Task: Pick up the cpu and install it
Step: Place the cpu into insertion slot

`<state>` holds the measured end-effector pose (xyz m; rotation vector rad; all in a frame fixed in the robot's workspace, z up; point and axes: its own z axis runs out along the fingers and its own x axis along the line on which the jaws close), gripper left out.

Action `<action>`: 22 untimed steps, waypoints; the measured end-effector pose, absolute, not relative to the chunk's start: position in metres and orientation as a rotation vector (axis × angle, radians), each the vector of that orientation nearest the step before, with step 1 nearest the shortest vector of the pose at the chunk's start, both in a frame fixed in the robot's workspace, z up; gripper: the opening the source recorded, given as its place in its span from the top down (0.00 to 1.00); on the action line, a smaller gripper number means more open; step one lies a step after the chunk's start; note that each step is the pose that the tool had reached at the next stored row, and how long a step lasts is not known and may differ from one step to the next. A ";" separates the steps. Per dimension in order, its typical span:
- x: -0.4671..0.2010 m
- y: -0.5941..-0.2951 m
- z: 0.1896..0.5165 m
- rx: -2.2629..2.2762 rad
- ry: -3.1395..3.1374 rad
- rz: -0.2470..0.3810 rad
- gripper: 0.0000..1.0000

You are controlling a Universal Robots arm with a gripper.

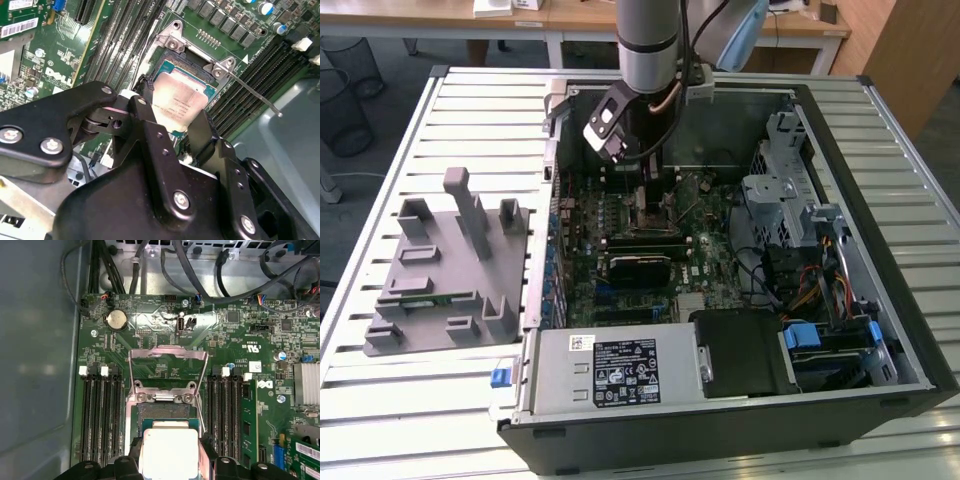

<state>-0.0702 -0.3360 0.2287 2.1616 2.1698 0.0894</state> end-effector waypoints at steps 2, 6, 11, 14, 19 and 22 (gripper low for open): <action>-0.070 -0.336 0.226 2.164 2.167 0.089 0.47; -0.070 -0.336 0.222 2.177 2.154 0.089 0.47; -0.070 -0.336 0.218 2.185 2.146 0.088 0.47; -0.070 -0.336 0.216 2.185 2.145 0.088 0.47; -0.070 -0.336 0.213 2.186 2.145 0.088 0.47; -0.070 -0.336 0.212 2.187 2.144 0.088 0.47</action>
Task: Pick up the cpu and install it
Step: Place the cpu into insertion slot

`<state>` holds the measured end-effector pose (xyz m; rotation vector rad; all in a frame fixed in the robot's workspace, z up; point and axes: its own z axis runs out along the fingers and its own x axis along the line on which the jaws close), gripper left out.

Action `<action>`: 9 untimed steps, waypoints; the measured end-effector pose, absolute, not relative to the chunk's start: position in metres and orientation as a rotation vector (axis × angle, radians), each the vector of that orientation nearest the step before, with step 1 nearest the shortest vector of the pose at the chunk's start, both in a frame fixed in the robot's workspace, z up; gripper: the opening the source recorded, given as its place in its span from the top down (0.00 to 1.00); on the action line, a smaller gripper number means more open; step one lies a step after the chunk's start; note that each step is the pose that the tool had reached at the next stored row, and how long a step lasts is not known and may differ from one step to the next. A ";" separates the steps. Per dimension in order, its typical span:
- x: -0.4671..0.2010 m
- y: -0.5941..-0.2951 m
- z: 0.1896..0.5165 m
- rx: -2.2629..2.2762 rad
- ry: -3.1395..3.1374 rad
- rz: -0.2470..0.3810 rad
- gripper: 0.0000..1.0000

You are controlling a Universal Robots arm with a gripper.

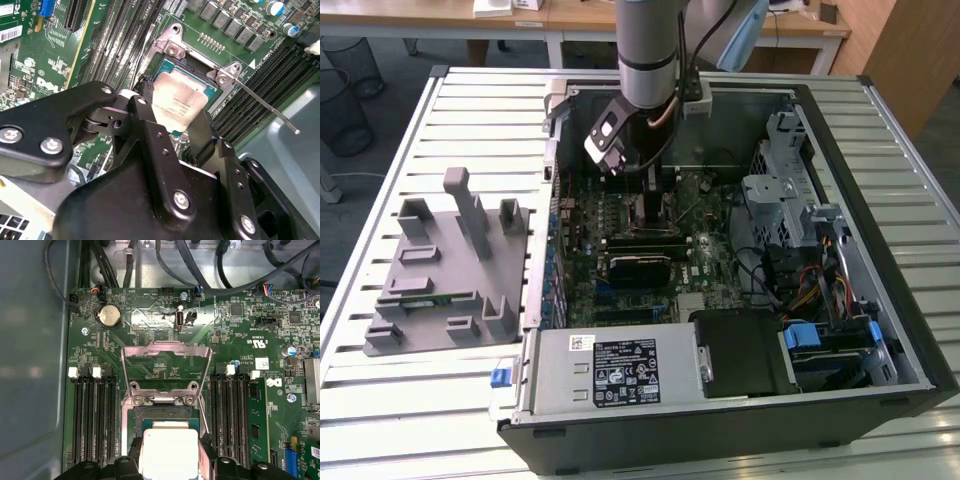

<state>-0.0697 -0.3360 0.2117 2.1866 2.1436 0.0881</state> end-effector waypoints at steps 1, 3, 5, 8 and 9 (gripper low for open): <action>-0.070 -0.336 0.211 2.187 2.144 0.088 0.47; -0.069 -0.336 0.209 2.187 2.143 0.088 0.47; -0.069 -0.336 0.208 2.187 2.143 0.088 0.47; -0.069 -0.335 0.206 2.189 2.142 0.088 0.47; -0.069 -0.335 0.206 2.189 2.141 0.088 0.47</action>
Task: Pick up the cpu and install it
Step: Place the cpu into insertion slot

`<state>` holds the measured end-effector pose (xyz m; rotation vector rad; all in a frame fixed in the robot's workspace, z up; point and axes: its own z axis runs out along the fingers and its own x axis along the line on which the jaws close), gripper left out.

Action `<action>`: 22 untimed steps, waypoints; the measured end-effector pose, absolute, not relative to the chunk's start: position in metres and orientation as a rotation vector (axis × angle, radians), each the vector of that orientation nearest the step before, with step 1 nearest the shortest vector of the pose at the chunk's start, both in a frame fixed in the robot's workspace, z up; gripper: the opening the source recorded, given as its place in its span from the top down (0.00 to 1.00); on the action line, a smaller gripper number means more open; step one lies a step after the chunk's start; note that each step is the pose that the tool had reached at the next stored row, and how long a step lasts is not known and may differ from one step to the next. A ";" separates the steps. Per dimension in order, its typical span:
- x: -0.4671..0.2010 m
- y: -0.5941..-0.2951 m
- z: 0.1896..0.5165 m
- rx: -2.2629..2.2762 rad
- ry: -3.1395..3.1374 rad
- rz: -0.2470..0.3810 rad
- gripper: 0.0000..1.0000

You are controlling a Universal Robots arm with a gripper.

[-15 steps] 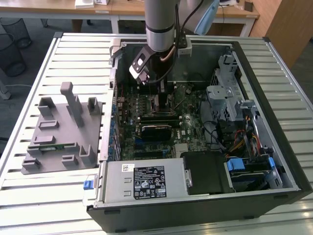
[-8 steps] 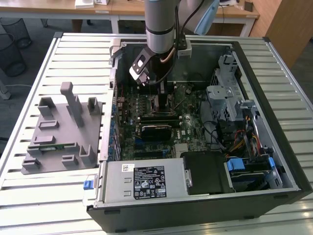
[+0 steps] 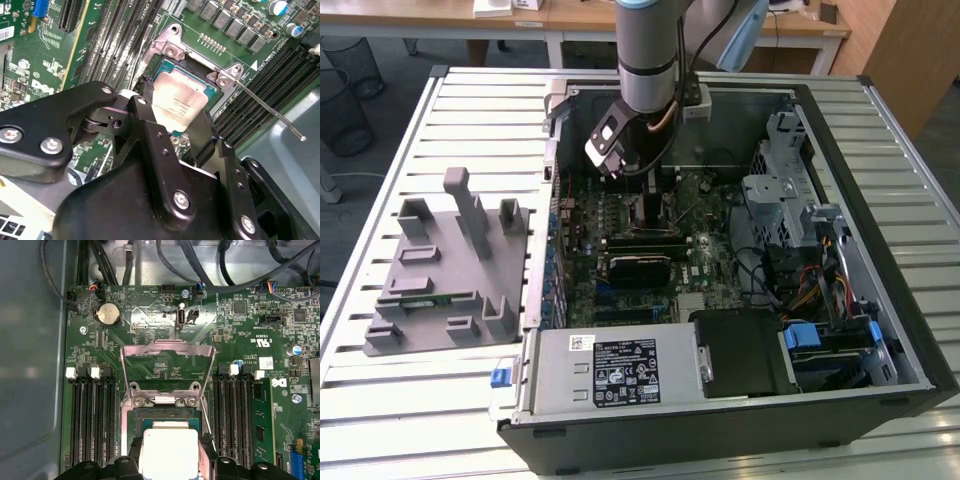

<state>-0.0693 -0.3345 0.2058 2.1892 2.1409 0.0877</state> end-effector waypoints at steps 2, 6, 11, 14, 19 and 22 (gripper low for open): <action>-0.069 -0.333 0.205 2.192 2.137 0.088 0.47; -0.069 -0.332 0.203 2.196 2.133 0.087 0.47; -0.069 -0.332 0.200 2.195 2.135 0.088 0.47; -0.068 -0.332 0.199 2.195 2.135 0.088 0.47; -0.067 -0.332 0.197 2.195 2.135 0.088 0.47; -0.067 -0.332 0.196 2.195 2.135 0.088 0.47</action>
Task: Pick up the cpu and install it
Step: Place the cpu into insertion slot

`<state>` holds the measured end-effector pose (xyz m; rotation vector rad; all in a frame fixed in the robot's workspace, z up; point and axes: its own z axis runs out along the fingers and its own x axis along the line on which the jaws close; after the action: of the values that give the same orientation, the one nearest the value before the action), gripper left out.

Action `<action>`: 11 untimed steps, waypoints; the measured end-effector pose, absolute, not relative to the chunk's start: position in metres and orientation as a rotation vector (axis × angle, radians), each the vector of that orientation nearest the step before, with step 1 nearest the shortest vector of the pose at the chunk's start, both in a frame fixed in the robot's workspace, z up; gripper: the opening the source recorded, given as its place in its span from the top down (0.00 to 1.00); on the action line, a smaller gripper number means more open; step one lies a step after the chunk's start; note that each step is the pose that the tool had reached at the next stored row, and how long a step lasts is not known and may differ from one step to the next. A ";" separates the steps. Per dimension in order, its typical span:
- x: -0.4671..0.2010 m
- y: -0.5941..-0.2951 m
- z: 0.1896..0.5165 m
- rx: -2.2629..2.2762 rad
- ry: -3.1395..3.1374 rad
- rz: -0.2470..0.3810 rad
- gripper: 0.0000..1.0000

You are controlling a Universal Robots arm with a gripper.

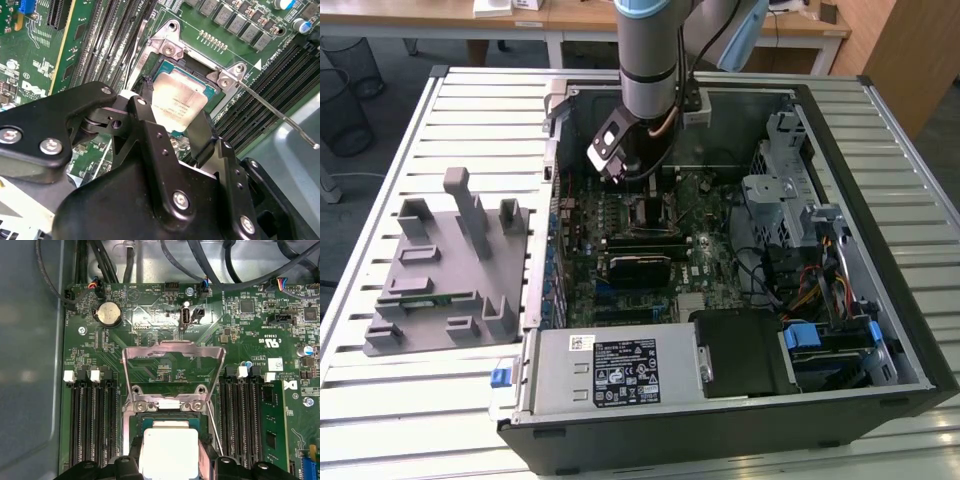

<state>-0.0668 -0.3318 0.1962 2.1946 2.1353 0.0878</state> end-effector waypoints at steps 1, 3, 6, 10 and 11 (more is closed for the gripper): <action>-0.067 -0.332 0.196 2.195 2.135 0.088 0.47; -0.067 -0.332 0.195 2.195 2.135 0.088 0.47; -0.067 -0.332 0.195 2.195 2.135 0.088 0.47; -0.067 -0.332 0.195 2.195 2.135 0.088 0.47; -0.067 -0.332 0.194 2.195 2.135 0.088 0.47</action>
<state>-0.0668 -0.3318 0.1945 2.1950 2.1354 0.0881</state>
